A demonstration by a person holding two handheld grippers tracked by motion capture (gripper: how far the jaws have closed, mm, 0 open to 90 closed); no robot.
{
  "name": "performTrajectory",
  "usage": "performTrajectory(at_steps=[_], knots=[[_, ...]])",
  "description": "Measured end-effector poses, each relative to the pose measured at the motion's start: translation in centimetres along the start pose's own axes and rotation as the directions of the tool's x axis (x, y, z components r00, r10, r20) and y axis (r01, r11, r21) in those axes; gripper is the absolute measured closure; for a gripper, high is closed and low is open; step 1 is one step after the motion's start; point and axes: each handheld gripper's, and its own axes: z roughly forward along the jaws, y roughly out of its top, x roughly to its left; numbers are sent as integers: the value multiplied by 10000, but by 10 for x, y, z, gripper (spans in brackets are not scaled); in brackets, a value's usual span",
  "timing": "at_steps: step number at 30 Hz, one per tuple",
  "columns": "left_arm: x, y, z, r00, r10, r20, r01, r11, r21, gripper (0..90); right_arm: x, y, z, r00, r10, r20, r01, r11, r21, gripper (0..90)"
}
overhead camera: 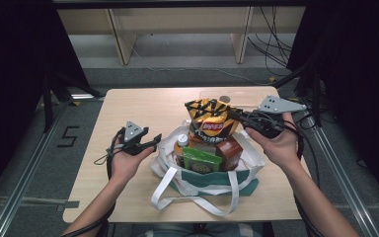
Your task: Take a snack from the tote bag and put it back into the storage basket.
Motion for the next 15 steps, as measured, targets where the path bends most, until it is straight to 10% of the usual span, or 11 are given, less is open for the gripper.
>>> performTrajectory(at_steps=[15], knots=[[2,1,-1,9997,-239,-28,238,9997,-108,421,-3,22,-14,9991,230,360,-209,9981,-583,900]])
